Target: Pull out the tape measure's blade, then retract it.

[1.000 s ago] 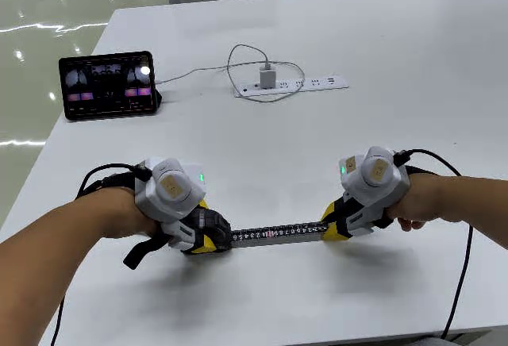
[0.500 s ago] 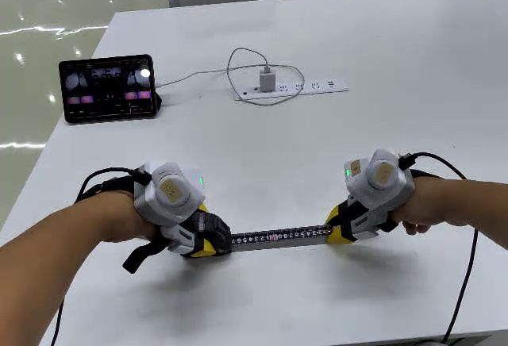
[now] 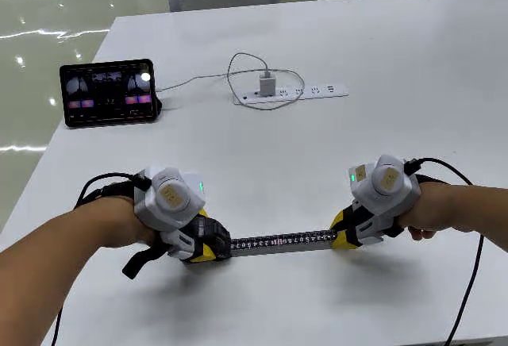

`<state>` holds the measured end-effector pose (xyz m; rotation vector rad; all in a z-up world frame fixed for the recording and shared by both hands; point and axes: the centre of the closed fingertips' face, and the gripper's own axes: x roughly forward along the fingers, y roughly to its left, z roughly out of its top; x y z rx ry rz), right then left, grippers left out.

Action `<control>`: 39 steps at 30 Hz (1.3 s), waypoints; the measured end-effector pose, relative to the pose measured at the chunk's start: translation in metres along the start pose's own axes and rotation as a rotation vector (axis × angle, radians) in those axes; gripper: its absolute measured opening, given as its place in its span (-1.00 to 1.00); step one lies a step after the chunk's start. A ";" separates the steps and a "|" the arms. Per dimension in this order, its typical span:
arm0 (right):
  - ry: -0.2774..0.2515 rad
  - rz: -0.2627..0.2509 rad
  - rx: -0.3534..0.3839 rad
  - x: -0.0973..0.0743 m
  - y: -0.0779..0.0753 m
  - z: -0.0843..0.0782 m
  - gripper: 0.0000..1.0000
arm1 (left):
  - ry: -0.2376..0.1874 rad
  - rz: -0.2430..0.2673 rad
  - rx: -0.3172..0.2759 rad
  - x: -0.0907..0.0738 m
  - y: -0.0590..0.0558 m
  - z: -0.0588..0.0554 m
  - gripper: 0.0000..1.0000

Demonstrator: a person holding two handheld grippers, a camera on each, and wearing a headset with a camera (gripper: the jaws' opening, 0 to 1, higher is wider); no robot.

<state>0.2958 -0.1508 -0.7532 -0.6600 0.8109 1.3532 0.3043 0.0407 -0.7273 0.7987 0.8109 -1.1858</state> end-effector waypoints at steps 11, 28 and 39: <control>0.004 -0.002 0.003 -0.004 -0.002 -0.006 -0.82 | 0.000 0.001 -0.001 0.000 0.000 0.000 -0.34; 0.011 -0.009 0.006 -0.010 -0.003 -0.014 -0.82 | 0.001 0.003 -0.001 -0.001 0.000 0.000 -0.34; 0.015 -0.013 0.009 -0.013 -0.004 -0.019 -0.82 | 0.001 0.004 -0.001 0.000 0.000 -0.001 -0.34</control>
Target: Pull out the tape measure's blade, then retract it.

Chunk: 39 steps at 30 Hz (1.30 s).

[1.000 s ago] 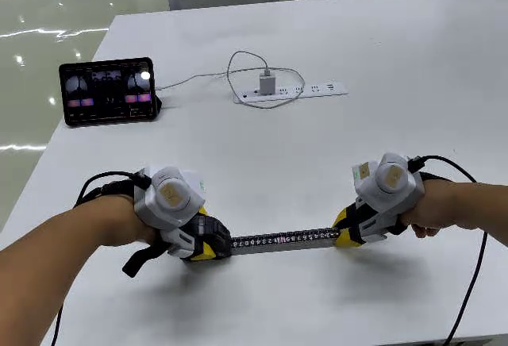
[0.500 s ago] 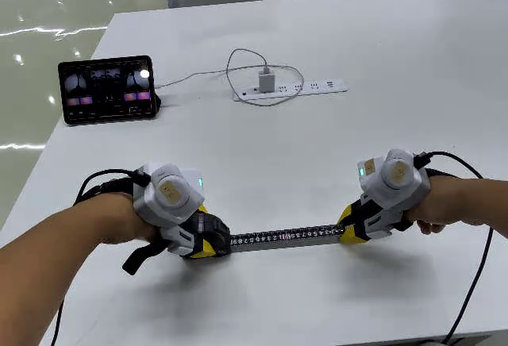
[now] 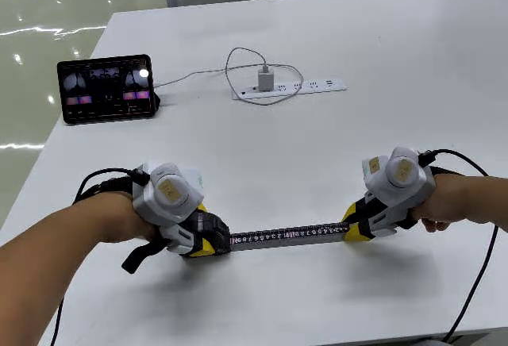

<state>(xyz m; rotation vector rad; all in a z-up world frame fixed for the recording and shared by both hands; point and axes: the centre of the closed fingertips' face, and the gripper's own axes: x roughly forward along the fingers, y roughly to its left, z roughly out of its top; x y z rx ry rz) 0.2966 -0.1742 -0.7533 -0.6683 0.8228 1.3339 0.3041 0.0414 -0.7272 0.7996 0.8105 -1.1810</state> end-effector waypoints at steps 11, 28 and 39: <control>0.006 -0.005 0.003 -0.005 0.002 -0.005 -0.82 | 0.000 0.000 0.001 0.000 0.000 0.001 -0.34; 0.006 -0.015 0.015 -0.010 0.002 -0.010 -0.82 | 0.000 0.001 0.000 0.000 0.001 0.001 -0.34; 0.009 -0.016 0.021 -0.014 0.001 -0.015 -0.82 | 0.001 0.003 0.000 -0.001 0.001 0.001 -0.34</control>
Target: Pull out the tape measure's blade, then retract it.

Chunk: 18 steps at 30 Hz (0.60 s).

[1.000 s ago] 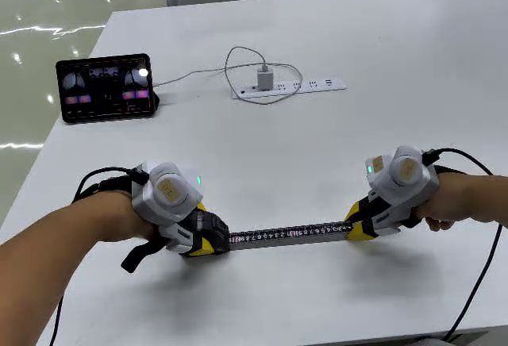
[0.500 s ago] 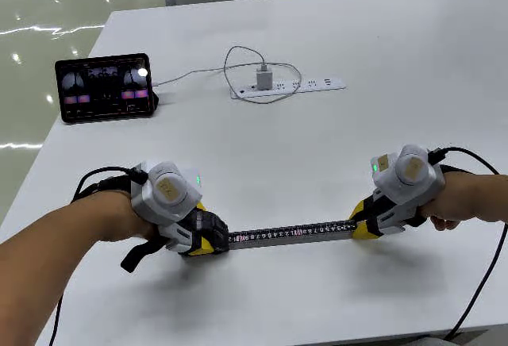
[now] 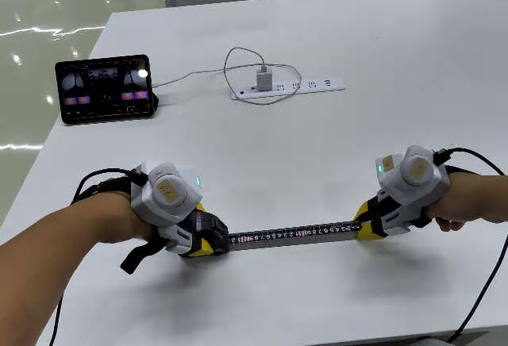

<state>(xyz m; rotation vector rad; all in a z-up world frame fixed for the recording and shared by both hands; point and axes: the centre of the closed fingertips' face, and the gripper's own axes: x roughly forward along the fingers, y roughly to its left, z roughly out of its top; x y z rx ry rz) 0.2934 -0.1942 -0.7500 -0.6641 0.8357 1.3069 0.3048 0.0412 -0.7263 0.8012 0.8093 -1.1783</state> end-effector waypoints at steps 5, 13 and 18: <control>-0.001 -0.002 0.005 -0.002 -0.002 -0.005 -0.82 | -0.001 0.000 -0.001 0.000 -0.001 0.000 -0.34; 0.003 -0.002 0.002 -0.001 -0.005 -0.008 -0.82 | -0.001 0.003 0.000 0.001 -0.001 0.000 -0.34; 0.010 -0.002 -0.014 0.000 -0.005 -0.008 -0.81 | -0.008 0.009 0.002 0.001 -0.001 0.000 -0.33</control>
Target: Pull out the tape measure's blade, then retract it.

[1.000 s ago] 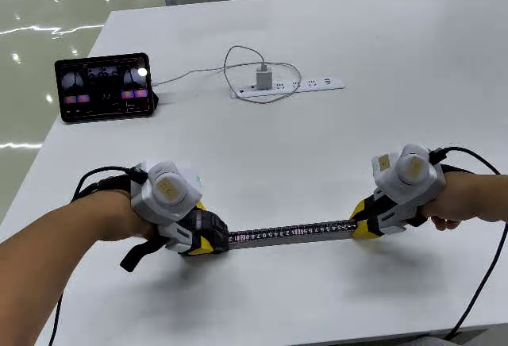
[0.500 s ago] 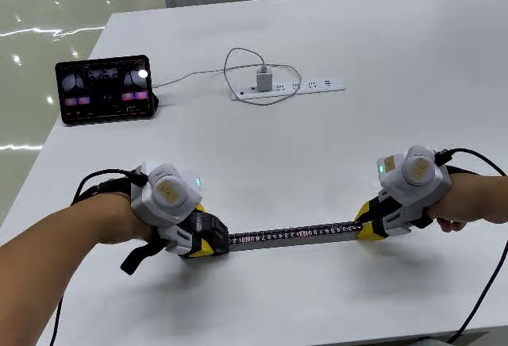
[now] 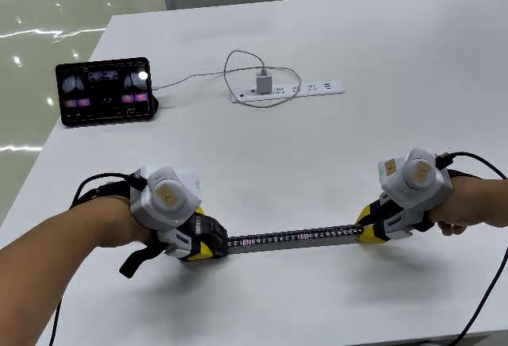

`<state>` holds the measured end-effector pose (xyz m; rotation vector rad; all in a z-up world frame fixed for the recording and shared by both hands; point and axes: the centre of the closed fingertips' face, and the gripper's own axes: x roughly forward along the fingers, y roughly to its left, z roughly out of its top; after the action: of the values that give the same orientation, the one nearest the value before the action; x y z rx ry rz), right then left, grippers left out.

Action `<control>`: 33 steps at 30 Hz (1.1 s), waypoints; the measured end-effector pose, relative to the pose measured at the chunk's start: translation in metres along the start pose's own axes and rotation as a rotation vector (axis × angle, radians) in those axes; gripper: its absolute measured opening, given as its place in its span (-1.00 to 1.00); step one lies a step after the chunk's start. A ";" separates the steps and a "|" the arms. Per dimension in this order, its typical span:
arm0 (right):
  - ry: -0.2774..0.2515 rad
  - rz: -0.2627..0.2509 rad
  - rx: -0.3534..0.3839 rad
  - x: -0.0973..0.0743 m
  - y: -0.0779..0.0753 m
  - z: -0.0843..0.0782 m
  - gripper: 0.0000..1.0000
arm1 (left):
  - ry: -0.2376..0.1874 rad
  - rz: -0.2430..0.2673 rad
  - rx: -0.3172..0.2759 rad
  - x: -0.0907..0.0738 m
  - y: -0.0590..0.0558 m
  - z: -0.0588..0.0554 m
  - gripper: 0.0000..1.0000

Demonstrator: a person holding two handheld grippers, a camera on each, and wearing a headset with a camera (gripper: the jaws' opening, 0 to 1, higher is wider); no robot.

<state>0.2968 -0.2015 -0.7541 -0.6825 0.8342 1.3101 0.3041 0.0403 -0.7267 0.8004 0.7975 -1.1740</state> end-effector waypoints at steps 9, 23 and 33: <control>0.040 0.007 -0.047 0.001 0.003 0.002 -0.78 | -0.014 -0.005 0.009 0.001 0.001 0.001 -0.32; 0.098 0.009 -0.116 0.001 0.002 0.001 -0.76 | -0.020 -0.007 0.022 0.000 0.002 0.002 -0.31; 0.109 0.010 -0.119 0.001 0.001 0.002 -0.75 | -0.018 -0.011 0.028 0.000 0.001 0.003 -0.32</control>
<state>0.2956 -0.1994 -0.7540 -0.8508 0.8532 1.3491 0.3055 0.0384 -0.7250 0.8086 0.7722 -1.2029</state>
